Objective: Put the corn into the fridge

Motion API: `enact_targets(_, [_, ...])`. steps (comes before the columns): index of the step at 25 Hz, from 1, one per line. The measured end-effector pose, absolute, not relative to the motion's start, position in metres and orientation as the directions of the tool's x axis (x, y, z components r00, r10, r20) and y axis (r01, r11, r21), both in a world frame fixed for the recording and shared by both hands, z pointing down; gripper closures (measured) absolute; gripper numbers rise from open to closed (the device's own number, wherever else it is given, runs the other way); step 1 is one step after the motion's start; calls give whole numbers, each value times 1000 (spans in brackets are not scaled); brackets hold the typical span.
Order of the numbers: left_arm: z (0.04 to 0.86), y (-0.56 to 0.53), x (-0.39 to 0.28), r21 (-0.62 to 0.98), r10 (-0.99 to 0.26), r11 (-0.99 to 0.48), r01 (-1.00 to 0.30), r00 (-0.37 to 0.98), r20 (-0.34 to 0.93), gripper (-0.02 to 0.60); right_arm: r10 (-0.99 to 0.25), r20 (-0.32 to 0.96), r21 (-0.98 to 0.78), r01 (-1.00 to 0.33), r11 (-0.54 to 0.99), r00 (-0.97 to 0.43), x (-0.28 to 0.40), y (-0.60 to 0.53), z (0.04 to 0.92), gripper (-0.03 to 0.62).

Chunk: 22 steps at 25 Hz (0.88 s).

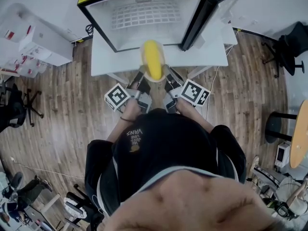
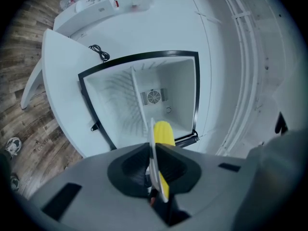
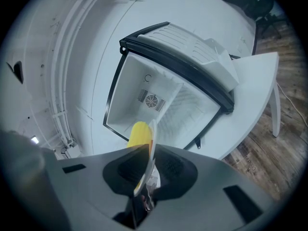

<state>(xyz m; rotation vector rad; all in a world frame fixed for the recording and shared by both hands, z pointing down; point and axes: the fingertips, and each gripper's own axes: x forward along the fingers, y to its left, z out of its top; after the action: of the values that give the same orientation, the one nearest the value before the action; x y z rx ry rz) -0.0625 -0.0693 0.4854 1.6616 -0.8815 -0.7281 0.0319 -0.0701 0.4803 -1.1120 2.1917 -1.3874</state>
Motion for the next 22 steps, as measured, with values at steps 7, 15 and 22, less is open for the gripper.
enact_targets(7, [487, -97, -75, 968, -831, -147, -206, 556, -8, 538, -767, 135, -870, -445, 211, -627, 21, -96, 480, 557])
enact_targets(15, [484, -128, -86, 970, -815, -161, -184, 579, -26, 538, -784, 133, -867, -454, 204, -607, 10, -125, 478, 557])
enact_targets(22, [482, -145, -97, 968, -803, -178, -178, 595, -39, 538, -796, 127, -870, -451, 197, -592, -3, -140, 479, 557])
